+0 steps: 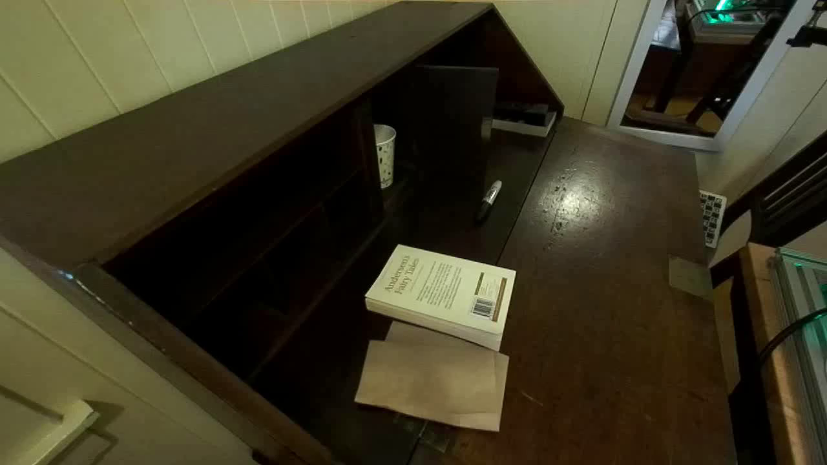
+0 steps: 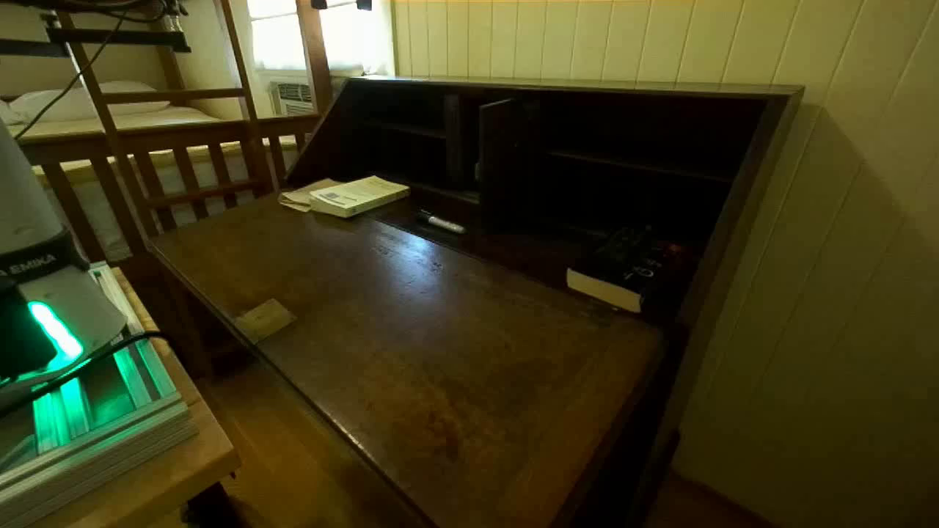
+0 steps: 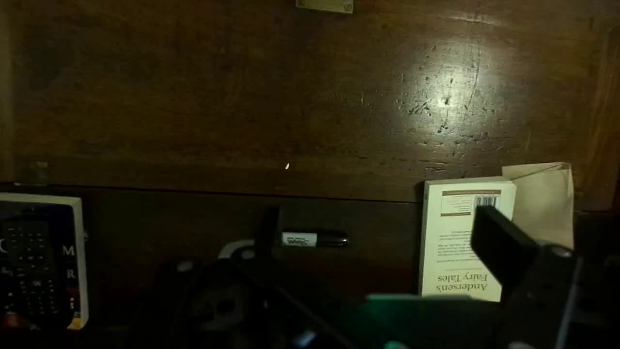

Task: Put the marker inside the paper cup, pick up the paper cup and put it at the top

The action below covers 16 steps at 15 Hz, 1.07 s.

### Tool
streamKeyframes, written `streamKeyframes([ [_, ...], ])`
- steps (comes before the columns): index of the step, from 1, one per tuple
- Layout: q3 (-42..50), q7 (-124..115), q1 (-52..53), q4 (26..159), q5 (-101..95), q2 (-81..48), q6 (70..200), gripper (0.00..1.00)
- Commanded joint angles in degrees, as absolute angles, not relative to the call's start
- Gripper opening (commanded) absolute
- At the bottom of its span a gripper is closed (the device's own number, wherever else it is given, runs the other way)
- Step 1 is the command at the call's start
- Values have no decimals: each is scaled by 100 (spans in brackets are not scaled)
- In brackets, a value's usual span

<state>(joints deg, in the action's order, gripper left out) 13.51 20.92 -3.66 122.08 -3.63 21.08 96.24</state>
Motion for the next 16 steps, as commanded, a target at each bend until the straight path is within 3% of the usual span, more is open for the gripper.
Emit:
streamKeyframes([
  [1,1285,2114,-444,12199,-339,2098,9617,100],
  [8,1186,1484,-502,12183,-314,1854,9845,100],
  [16,966,-1052,-668,12628,-38,830,11785,100],
])
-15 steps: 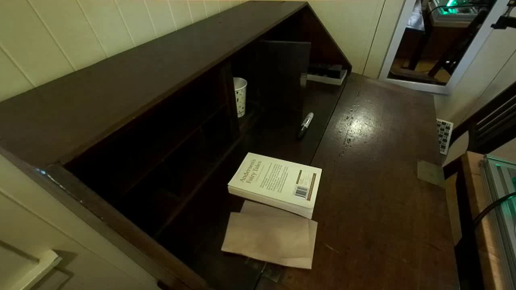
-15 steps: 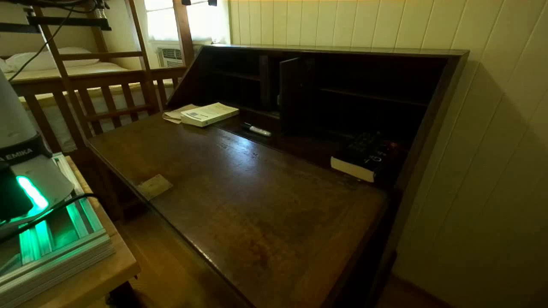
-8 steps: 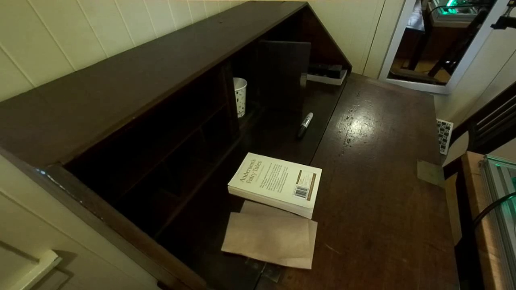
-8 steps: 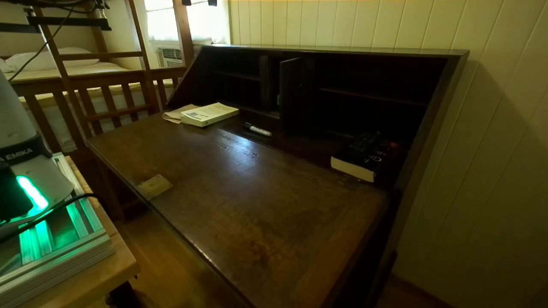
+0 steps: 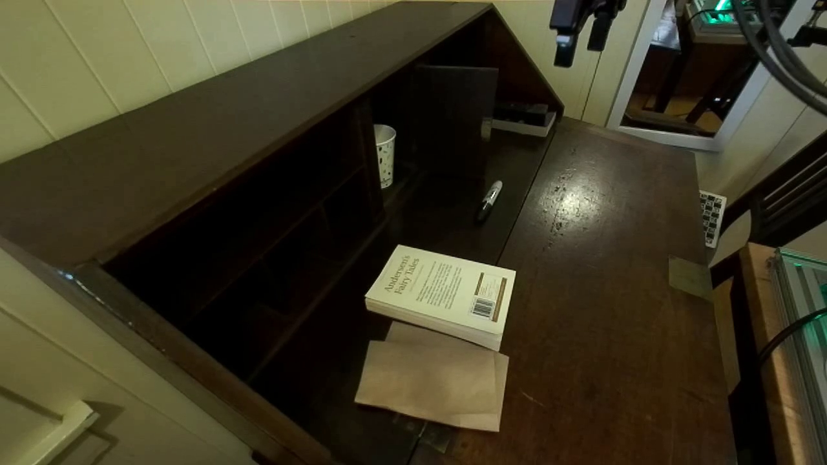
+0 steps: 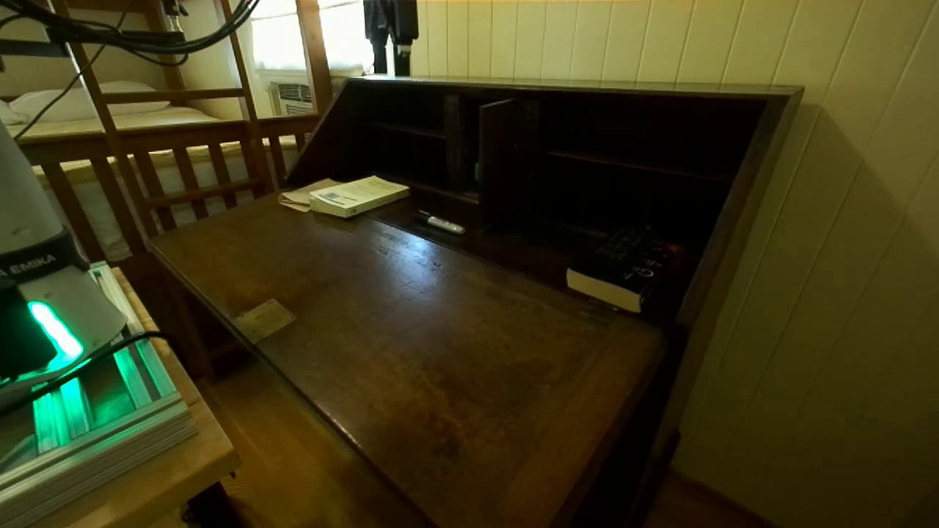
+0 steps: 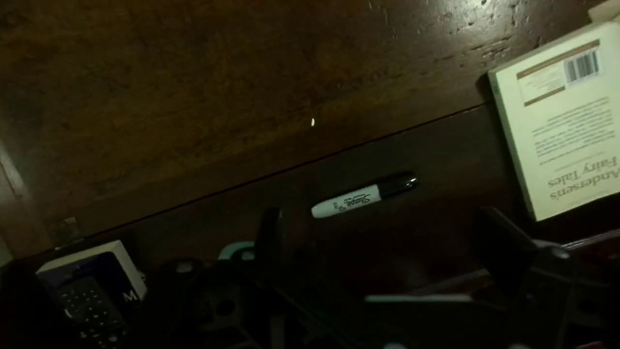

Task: Put the marker inside the paper cup, pick up the paper cup and put it at the top

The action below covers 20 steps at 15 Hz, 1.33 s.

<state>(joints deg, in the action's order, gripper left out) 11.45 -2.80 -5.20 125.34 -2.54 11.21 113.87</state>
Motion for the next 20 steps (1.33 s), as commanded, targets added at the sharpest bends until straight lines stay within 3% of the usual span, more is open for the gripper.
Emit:
streamKeyframes([
  [1,956,-1162,-675,12554,-61,809,11685,100],
  [7,938,-1100,-682,12562,-188,773,11645,100],
  [20,486,-2358,-422,12563,559,-587,13132,100],
])
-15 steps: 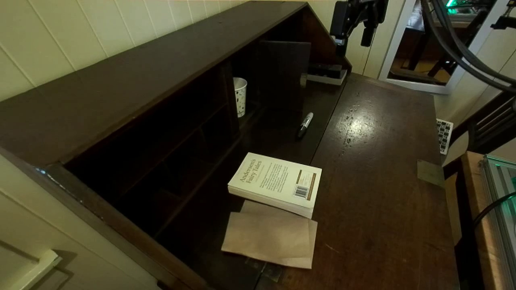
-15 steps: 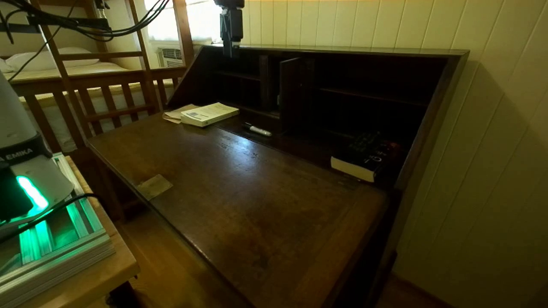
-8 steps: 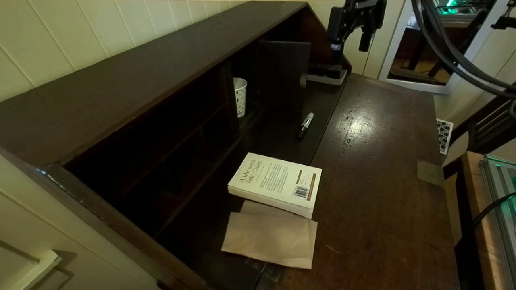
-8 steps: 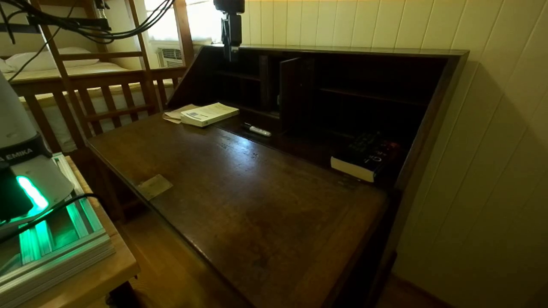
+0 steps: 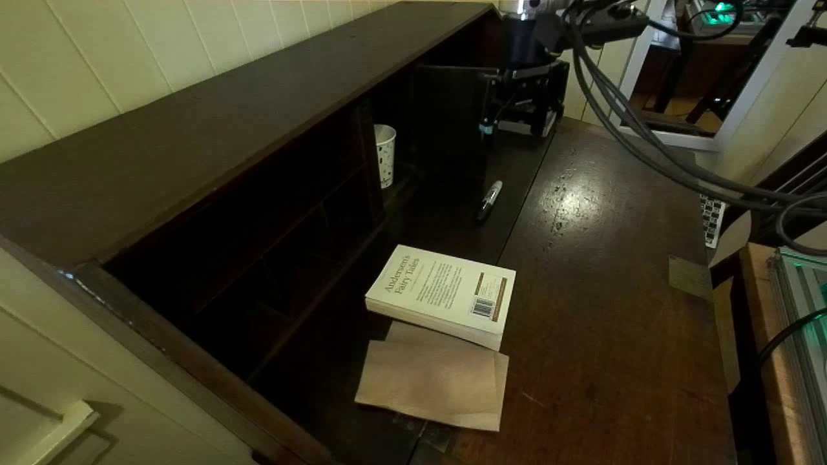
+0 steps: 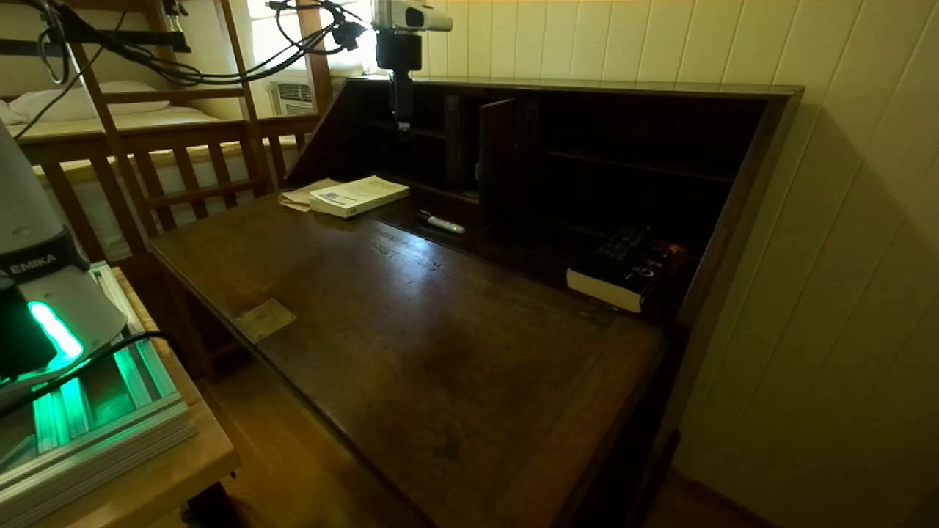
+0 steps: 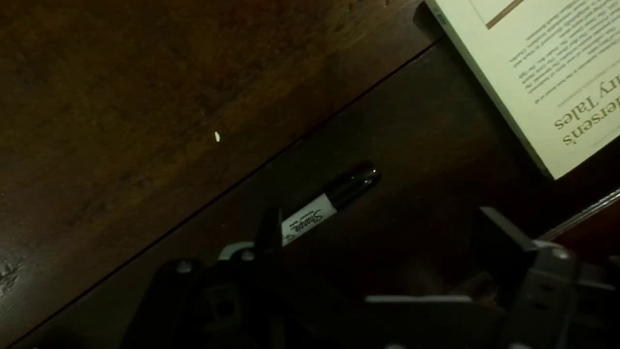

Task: Put the marker inside the paper cup, pick up the paper cup and put it at the top

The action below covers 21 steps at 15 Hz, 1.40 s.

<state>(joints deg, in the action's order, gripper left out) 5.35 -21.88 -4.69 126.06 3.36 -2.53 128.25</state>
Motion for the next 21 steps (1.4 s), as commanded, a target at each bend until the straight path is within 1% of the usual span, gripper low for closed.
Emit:
streamKeyframes([
  [1,482,-2422,-409,12540,545,-709,13159,100],
  [6,596,-2675,-404,12529,459,-1203,13560,100],
  [14,912,-2832,-461,12705,531,-1483,14314,100],
  [21,704,-2714,-473,12638,1280,-1744,14483,100],
])
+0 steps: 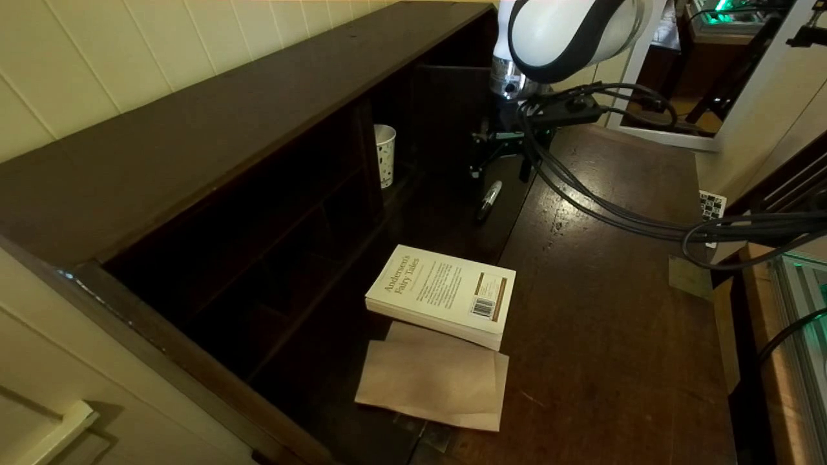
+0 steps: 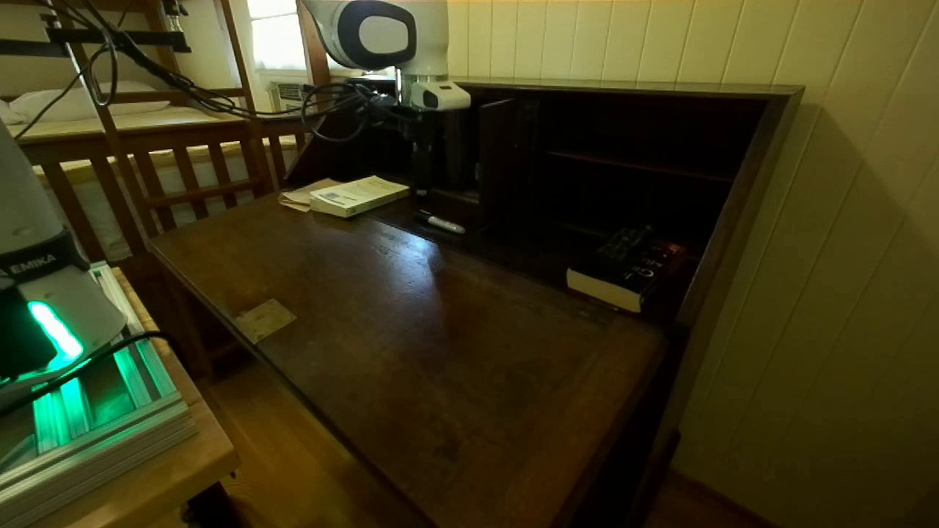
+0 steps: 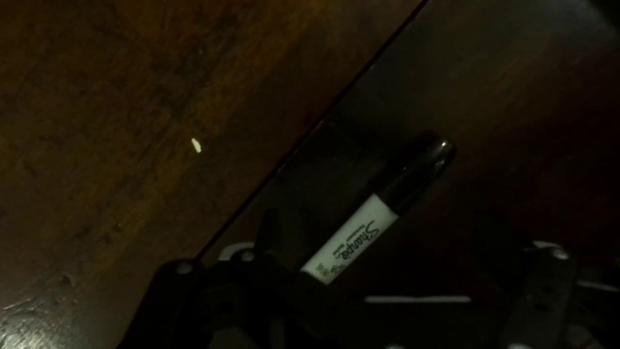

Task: Put the marker inside the paper cup, pick up the paper cup and put it at the top

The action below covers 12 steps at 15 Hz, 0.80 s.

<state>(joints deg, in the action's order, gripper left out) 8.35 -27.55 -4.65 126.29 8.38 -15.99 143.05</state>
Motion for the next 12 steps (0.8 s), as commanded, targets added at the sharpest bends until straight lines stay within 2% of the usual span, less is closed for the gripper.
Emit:
streamKeyframes([
  [1,666,-2704,-462,12627,1385,-1781,14481,100],
  [9,558,-2697,-407,12570,1678,-2058,14494,100],
  [10,580,-2727,-390,12568,1632,-2078,14521,88],
  [12,609,-2769,-369,12572,1591,-2122,14619,82],
])
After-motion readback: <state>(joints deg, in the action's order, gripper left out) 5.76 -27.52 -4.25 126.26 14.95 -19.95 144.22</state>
